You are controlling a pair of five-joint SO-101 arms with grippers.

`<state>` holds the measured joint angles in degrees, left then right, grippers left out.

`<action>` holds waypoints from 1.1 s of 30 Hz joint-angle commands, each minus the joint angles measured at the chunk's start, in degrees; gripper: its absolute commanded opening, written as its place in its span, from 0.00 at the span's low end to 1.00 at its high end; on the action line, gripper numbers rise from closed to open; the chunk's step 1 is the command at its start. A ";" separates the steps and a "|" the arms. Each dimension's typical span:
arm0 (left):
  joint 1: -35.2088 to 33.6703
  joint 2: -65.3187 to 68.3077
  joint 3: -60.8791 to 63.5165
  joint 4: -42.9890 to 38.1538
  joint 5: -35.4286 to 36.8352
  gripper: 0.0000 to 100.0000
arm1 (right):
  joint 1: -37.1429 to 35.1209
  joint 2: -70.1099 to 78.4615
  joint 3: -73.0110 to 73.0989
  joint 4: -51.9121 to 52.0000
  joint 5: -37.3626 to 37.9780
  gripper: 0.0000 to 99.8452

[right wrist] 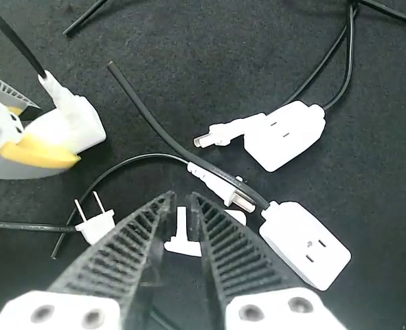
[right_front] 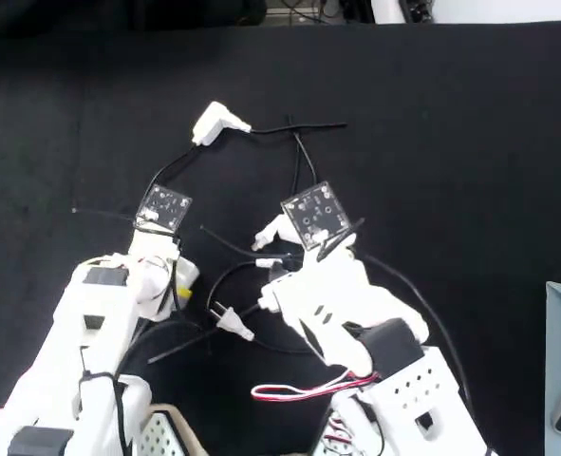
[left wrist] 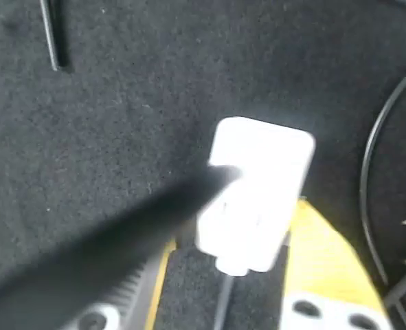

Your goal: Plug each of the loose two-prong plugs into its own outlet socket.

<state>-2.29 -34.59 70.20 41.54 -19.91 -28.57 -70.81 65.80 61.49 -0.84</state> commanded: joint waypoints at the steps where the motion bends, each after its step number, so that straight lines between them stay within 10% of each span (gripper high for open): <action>1: 1.63 0.44 -3.12 -1.41 -0.53 0.19 | 0.79 -0.48 -0.22 -1.05 -0.62 0.03; 13: 0.22 1.05 -14.02 -1.58 -0.26 0.06 | 0.79 -0.48 -0.22 -0.97 -0.62 0.03; 24: -2.15 1.49 -17.89 -20.66 3.78 0.06 | 0.88 -0.48 -0.13 -0.97 -0.62 0.03; 33: -2.15 23.82 -37.93 -21.01 3.78 0.06 | 0.88 -0.31 -0.13 -0.97 -0.62 0.03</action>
<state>-4.22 -20.62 44.53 21.76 -16.66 -28.57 -70.81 65.98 61.49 -0.84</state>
